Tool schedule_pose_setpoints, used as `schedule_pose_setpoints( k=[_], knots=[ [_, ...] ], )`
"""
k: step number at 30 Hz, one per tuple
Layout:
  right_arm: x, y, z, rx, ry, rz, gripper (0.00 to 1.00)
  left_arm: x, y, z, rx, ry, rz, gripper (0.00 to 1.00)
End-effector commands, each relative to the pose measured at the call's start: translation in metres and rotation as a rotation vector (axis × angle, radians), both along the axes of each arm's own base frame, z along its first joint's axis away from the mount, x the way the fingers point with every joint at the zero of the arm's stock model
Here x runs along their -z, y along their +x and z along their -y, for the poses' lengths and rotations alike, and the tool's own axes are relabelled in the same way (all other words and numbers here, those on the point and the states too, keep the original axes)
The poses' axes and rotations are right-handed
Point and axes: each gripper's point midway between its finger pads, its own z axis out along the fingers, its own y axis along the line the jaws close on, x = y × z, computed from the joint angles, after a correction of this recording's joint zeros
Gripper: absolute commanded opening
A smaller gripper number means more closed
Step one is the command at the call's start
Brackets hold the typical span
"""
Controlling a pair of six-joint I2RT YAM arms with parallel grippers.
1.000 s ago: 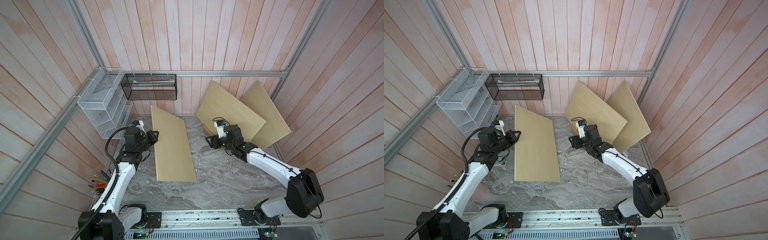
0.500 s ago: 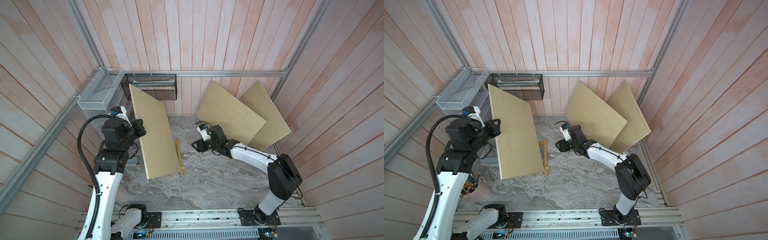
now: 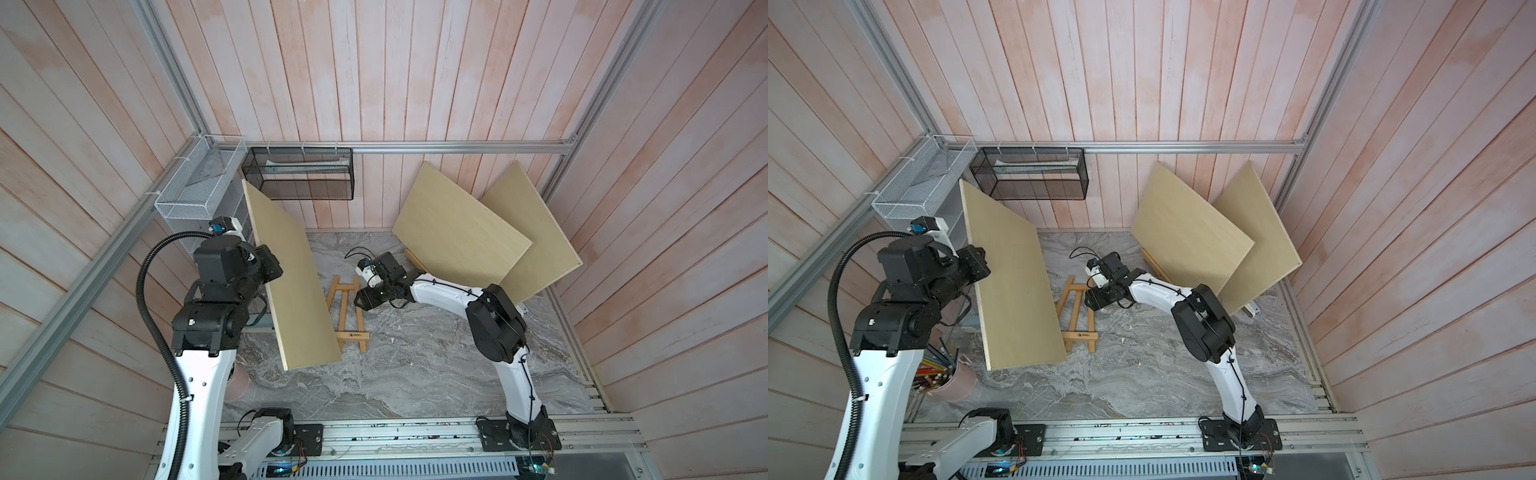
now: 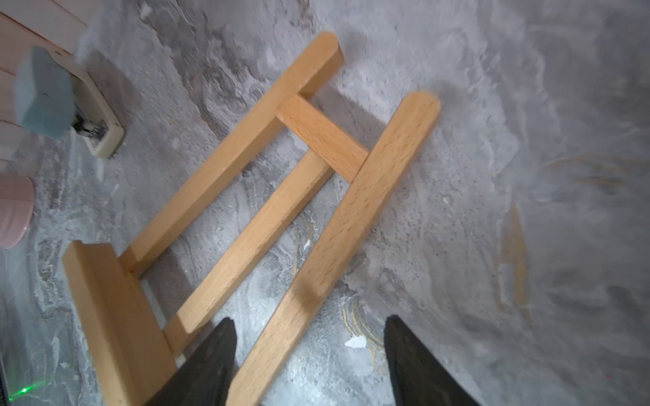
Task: Assemble the easel
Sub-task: Pick up the easel at the center of the board.
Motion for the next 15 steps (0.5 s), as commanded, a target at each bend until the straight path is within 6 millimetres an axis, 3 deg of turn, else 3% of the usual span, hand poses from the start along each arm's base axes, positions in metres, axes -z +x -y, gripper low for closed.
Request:
schedule_pose_setpoints(
  k=[1, 6, 10, 13, 15],
  knots=[
    [0.019, -0.011, -0.004, -0.041, -0.086, -0.046, 0.67, -0.073, -0.003, -0.003, -0.018, -0.01, 0.263, 0.0],
    [0.04, -0.011, -0.009, -0.053, -0.203, -0.036, 0.57, -0.073, -0.005, -0.006, -0.033, -0.004, 0.263, 0.0],
    [0.059, -0.007, 0.0, -0.036, -0.328, -0.009, 0.47, -0.075, -0.007, -0.008, -0.046, 0.001, 0.268, 0.0],
    [0.069, -0.001, 0.008, -0.022, -0.409, 0.0, 0.34, -0.079, -0.008, -0.009, -0.049, 0.0, 0.277, 0.0],
    [0.067, 0.004, 0.008, -0.019, -0.417, 0.019, 0.19, -0.081, -0.009, -0.009, -0.052, -0.002, 0.283, 0.0]
  ],
)
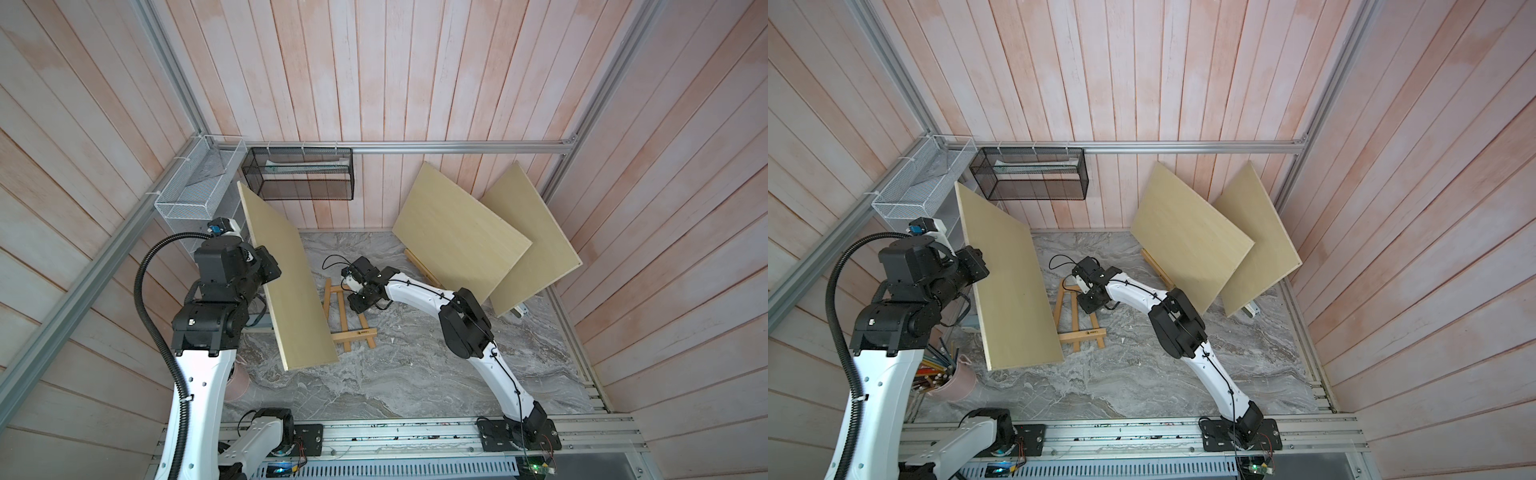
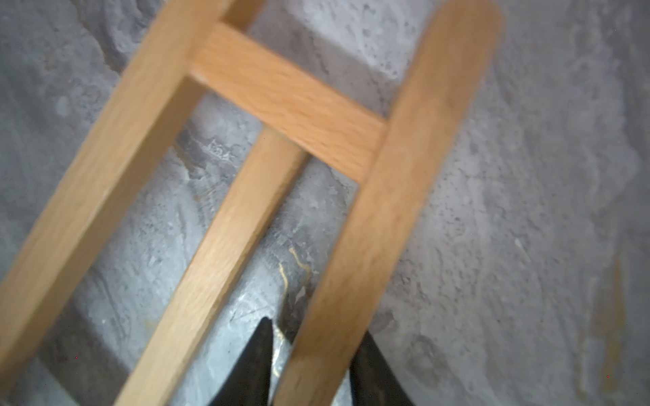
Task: Assemble the easel
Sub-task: Pick up the easel at the center of the board, then unfold the easel.
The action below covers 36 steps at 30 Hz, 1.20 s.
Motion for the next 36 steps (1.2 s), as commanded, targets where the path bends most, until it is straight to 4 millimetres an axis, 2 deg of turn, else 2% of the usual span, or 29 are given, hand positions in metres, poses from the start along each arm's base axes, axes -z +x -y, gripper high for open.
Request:
schedule_pose_setpoints(
  k=[1, 3, 5, 6, 11, 16, 18, 21, 25, 28, 32, 36],
  knots=[
    [0.028, 0.0, 0.033, 0.005, -0.169, -0.013, 0.13, -0.085, -0.01, -0.003, -0.02, -0.018, 0.296, 0.0],
    [0.018, 0.007, 0.037, 0.012, -0.14, 0.011, 0.06, -0.089, -0.012, -0.005, -0.033, -0.018, 0.308, 0.0],
    [-0.003, 0.017, 0.044, 0.025, -0.063, 0.058, 0.02, -0.094, -0.016, -0.009, -0.055, -0.018, 0.325, 0.0],
    [-0.019, 0.024, 0.046, 0.037, -0.009, 0.089, 0.01, -0.097, -0.018, -0.011, -0.068, -0.017, 0.333, 0.0],
    [-0.064, 0.034, 0.091, 0.099, 0.208, 0.139, 0.0, -0.108, -0.026, -0.02, -0.119, -0.008, 0.367, 0.0],
    [-0.118, 0.022, 0.124, 0.085, 0.454, 0.114, 0.0, -0.103, -0.024, -0.025, -0.145, 0.007, 0.343, 0.0],
    [-0.134, 0.016, 0.133, 0.077, 0.463, 0.095, 0.0, -0.098, -0.021, -0.024, -0.143, -0.006, 0.334, 0.0],
    [-0.148, 0.007, 0.142, 0.079, 0.415, 0.067, 0.0, -0.093, -0.016, -0.02, -0.123, -0.024, 0.329, 0.0],
    [-0.17, -0.002, 0.144, 0.066, 0.432, 0.061, 0.0, -0.089, -0.012, -0.018, -0.11, -0.032, 0.326, 0.0],
    [-0.192, 0.001, 0.14, 0.069, 0.505, 0.121, 0.0, -0.089, -0.01, -0.016, -0.104, -0.037, 0.325, 0.0],
    [-0.212, 0.02, 0.132, 0.097, 0.583, 0.233, 0.0, -0.088, -0.009, -0.015, -0.099, -0.044, 0.319, 0.0],
    [-0.233, 0.035, 0.108, 0.061, 0.63, 0.385, 0.0, -0.085, -0.009, -0.016, -0.103, -0.038, 0.305, 0.0]
  ],
)
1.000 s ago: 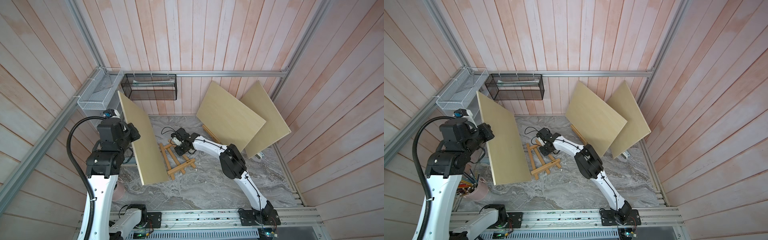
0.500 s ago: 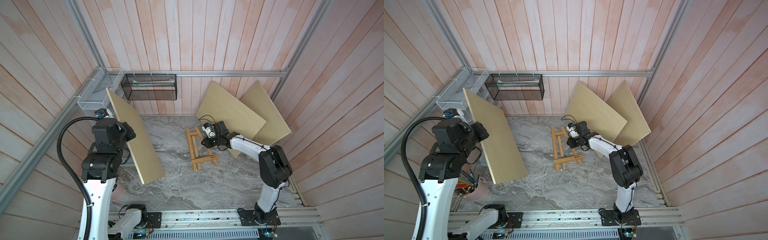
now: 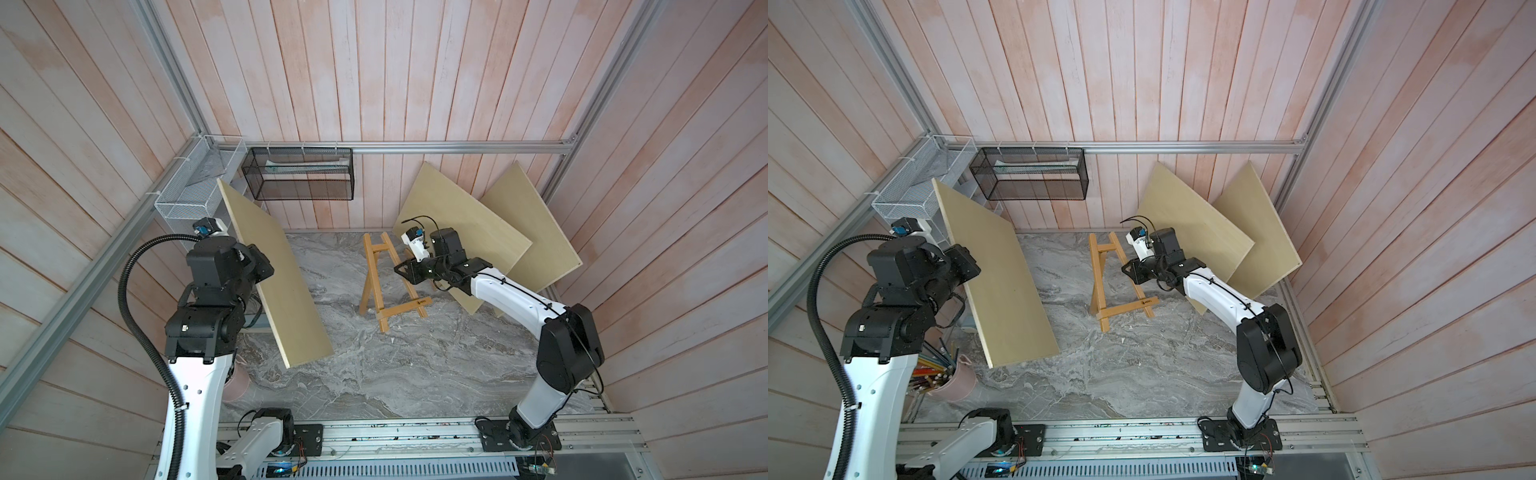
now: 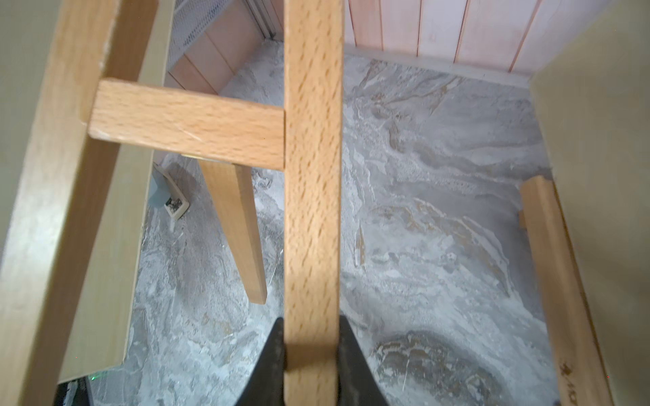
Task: Assemble the easel
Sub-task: Unfold the easel, then place the easel at the center of the board.
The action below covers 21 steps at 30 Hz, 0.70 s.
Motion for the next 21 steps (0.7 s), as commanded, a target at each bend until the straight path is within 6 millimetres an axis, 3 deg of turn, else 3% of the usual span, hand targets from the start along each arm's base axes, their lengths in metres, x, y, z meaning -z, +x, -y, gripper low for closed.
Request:
schedule_pose_setpoints(
  k=[1, 5, 7, 12, 21],
  knots=[
    [-0.05, 0.015, -0.033, -0.013, 0.112, 0.23, 0.0, -0.068, 0.0, 0.001, -0.003, -0.037, 0.266, 0.0],
    [-0.062, 0.018, -0.061, -0.048, 0.145, 0.444, 0.0, -0.07, -0.002, 0.0, -0.006, -0.031, 0.261, 0.0],
    [-0.057, 0.018, -0.071, -0.085, 0.172, 0.498, 0.0, -0.072, -0.003, 0.0, -0.005, -0.029, 0.261, 0.0],
    [-0.019, 0.007, -0.091, -0.227, 0.132, 0.555, 0.0, -0.077, -0.006, 0.001, 0.01, -0.006, 0.237, 0.0],
    [0.037, -0.02, -0.072, -0.38, 0.023, 0.705, 0.0, -0.09, -0.007, 0.023, 0.166, 0.068, 0.16, 0.0]
  ],
)
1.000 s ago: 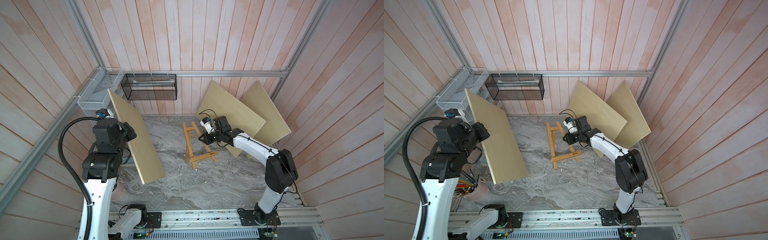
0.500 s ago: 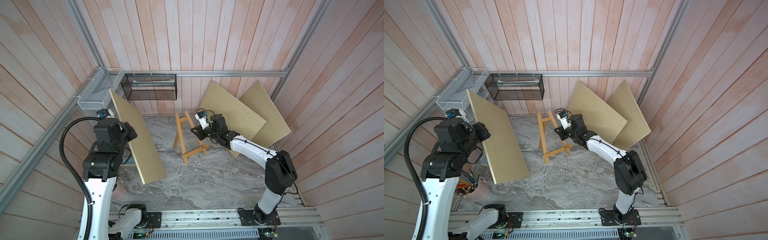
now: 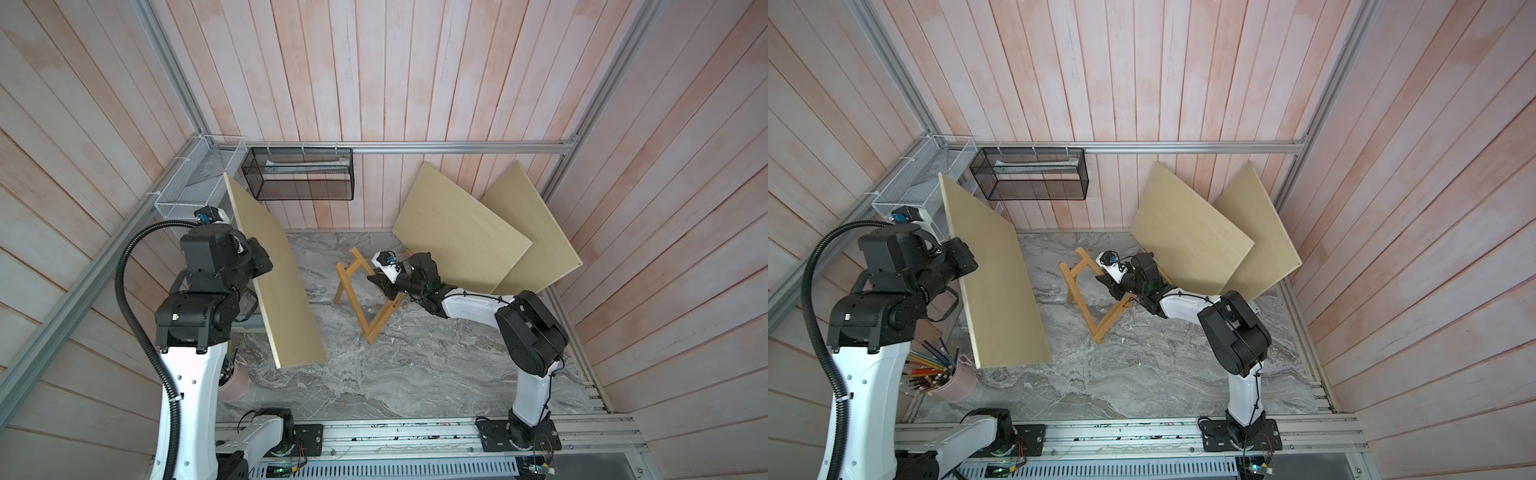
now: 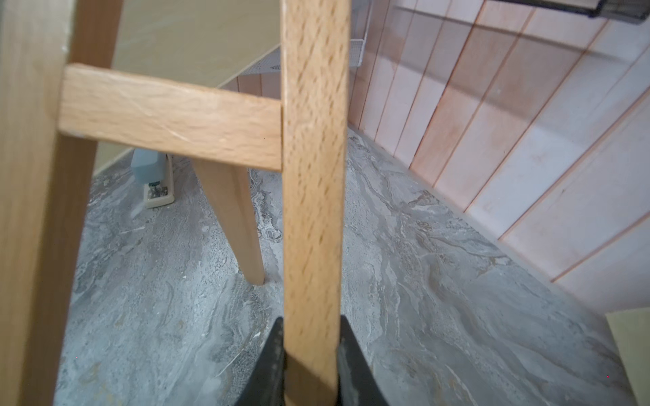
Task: Assemble the easel
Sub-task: Place the easel at the center of the board.
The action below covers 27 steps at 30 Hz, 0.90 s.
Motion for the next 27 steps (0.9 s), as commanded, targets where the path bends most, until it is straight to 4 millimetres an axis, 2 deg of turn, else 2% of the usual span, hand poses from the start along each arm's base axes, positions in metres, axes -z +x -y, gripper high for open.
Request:
schedule_pose_setpoints(
  k=[1, 5, 6, 7, 9, 13, 15, 16, 17, 18, 19, 23, 27],
  knots=[
    [-0.005, -0.007, 0.006, -0.076, 0.007, 0.118, 0.0, -0.071, -0.007, 0.018, 0.119, 0.008, 0.22, 0.0],
    [0.015, -0.006, 0.015, -0.068, -0.01, 0.065, 0.0, -0.088, -0.017, 0.034, 0.223, 0.036, 0.263, 0.0],
    [0.018, -0.006, 0.016, -0.063, -0.012, 0.053, 0.05, -0.094, -0.021, 0.035, 0.236, 0.046, 0.28, 0.0],
    [0.018, -0.006, 0.017, -0.058, -0.013, 0.044, 0.17, -0.1, -0.025, 0.035, 0.238, 0.057, 0.298, 0.0],
    [0.016, -0.007, 0.019, -0.05, -0.004, 0.034, 0.31, -0.112, -0.032, 0.035, 0.242, 0.084, 0.337, 0.0],
    [-0.006, -0.009, 0.024, -0.01, 0.059, 0.049, 0.47, -0.13, -0.042, 0.038, 0.267, 0.115, 0.415, 0.0],
    [-0.02, -0.009, 0.028, 0.009, 0.084, 0.054, 0.62, -0.138, -0.05, 0.042, 0.292, 0.125, 0.467, 0.0],
    [-0.025, -0.009, 0.03, 0.018, 0.091, 0.054, 0.65, -0.142, -0.054, 0.044, 0.3, 0.13, 0.49, 0.0],
    [-0.031, -0.008, 0.033, 0.033, 0.099, 0.058, 0.74, -0.145, -0.059, 0.046, 0.314, 0.139, 0.516, 0.0],
    [-0.037, -0.008, 0.036, 0.052, 0.108, 0.062, 0.75, -0.15, -0.065, 0.048, 0.325, 0.148, 0.543, 0.0],
    [-0.043, -0.007, 0.039, 0.069, 0.117, 0.065, 0.85, -0.154, -0.069, 0.05, 0.337, 0.154, 0.561, 0.0],
    [-0.069, -0.001, 0.061, 0.181, 0.173, 0.05, 0.87, -0.169, -0.087, 0.06, 0.4, 0.186, 0.642, 0.0],
    [-0.086, 0.017, 0.091, 0.3, 0.222, -0.126, 0.93, -0.181, -0.105, 0.075, 0.49, 0.205, 0.713, 0.0]
  ],
)
